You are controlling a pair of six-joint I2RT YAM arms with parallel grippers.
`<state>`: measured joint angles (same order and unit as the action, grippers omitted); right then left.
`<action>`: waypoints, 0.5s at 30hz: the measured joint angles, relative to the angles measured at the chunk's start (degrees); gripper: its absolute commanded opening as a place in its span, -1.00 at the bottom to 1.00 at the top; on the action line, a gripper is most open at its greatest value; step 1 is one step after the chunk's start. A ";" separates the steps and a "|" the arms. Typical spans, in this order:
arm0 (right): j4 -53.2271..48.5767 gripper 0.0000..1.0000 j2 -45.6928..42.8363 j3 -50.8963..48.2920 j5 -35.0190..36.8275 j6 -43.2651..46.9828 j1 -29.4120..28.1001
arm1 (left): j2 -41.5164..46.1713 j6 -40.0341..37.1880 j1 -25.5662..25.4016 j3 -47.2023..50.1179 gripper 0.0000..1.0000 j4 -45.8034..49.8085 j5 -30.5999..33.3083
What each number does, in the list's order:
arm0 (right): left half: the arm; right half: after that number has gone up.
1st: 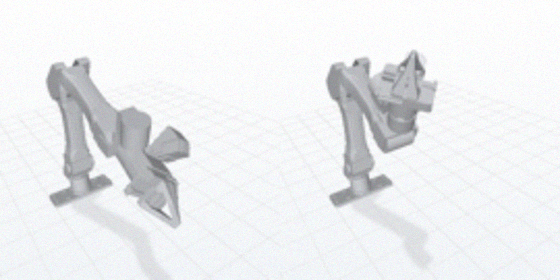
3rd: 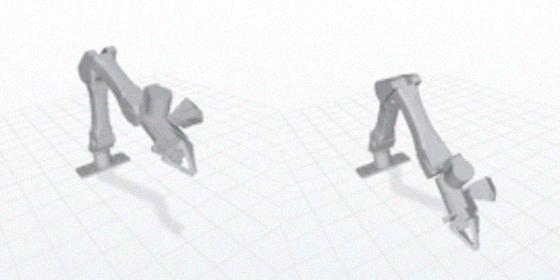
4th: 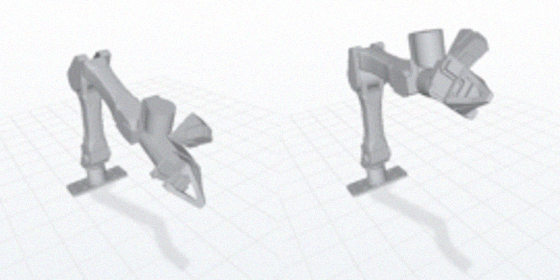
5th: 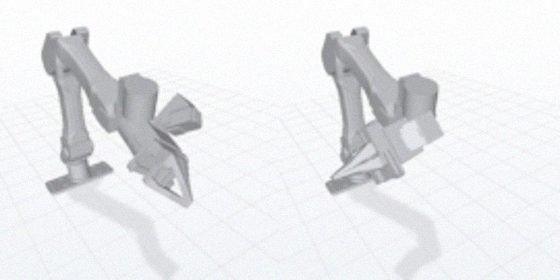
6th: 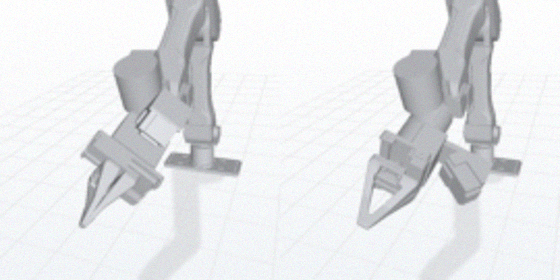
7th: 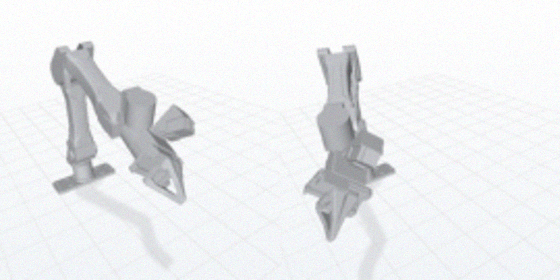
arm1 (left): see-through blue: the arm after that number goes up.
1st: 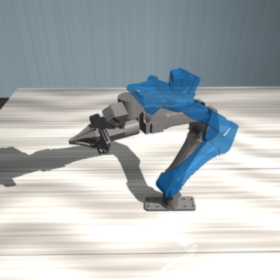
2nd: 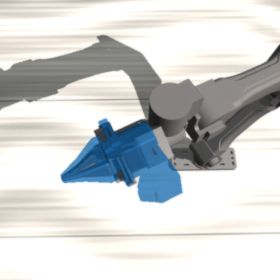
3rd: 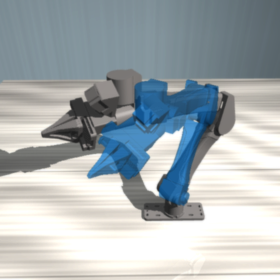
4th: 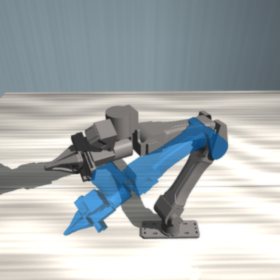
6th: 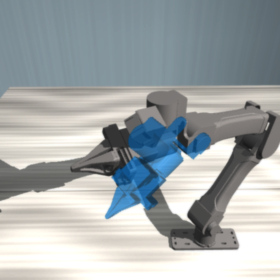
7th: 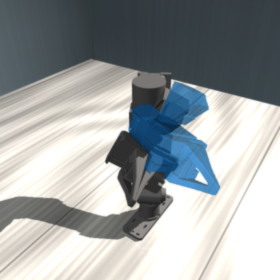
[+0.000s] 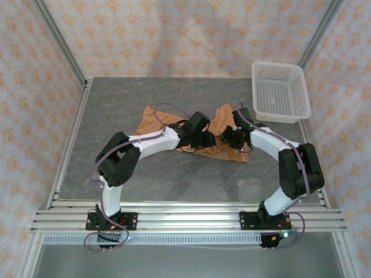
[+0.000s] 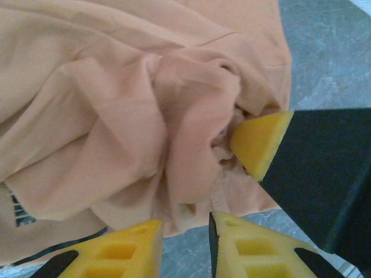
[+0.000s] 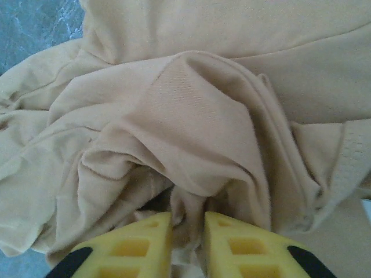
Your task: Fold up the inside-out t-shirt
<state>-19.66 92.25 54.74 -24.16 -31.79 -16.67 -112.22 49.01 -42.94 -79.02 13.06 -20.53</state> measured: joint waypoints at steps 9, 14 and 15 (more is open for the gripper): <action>-0.46 -1.00 2.97 2.01 1.95 0.55 -0.35 | 1.31 0.17 2.14 3.23 -0.44 -0.13 -0.24; -4.31 -1.00 1.29 4.00 2.89 2.51 -0.35 | 4.92 0.13 6.08 6.97 -0.43 -0.52 -0.44; -5.62 -1.00 -0.26 4.13 3.28 3.08 -0.35 | 5.68 0.11 7.58 8.02 -0.43 -0.50 -0.42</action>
<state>-25.28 91.98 58.87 -20.88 -28.71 -17.02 -106.54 49.12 -35.35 -71.00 12.56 -20.95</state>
